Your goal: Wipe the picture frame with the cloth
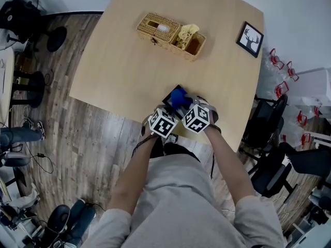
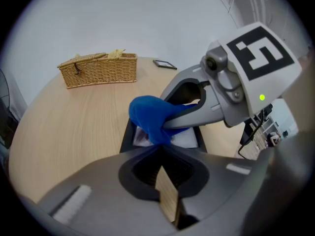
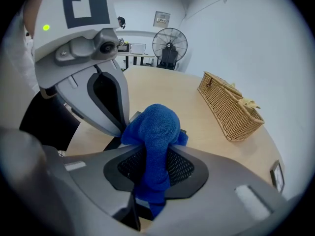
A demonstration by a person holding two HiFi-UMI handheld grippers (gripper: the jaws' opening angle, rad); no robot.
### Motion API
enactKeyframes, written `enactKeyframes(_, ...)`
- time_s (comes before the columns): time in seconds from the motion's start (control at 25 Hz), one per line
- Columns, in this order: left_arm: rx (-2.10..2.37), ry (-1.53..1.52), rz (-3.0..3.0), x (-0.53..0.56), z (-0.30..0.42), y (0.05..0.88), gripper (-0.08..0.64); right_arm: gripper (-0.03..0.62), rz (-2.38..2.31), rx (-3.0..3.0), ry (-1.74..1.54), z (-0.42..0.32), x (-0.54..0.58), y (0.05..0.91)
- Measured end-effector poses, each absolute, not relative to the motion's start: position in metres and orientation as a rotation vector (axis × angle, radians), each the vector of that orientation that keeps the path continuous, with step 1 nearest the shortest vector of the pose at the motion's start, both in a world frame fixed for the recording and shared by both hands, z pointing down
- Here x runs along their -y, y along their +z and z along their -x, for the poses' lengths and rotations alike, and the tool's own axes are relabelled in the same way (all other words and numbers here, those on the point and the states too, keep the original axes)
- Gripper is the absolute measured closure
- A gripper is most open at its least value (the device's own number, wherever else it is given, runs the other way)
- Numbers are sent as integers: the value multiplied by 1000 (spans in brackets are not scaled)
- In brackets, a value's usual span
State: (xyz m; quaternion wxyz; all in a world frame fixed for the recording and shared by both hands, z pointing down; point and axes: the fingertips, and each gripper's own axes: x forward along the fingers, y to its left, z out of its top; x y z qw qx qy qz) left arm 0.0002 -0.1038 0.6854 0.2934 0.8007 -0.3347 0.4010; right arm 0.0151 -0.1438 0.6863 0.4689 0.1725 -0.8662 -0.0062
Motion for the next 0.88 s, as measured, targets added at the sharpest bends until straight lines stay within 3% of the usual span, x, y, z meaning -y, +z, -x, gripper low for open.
enactKeyframes(0.88, 888, 1039, -2132, 103, 2, 685, 508, 498, -472, 2161, -36, 20, 168, 682)
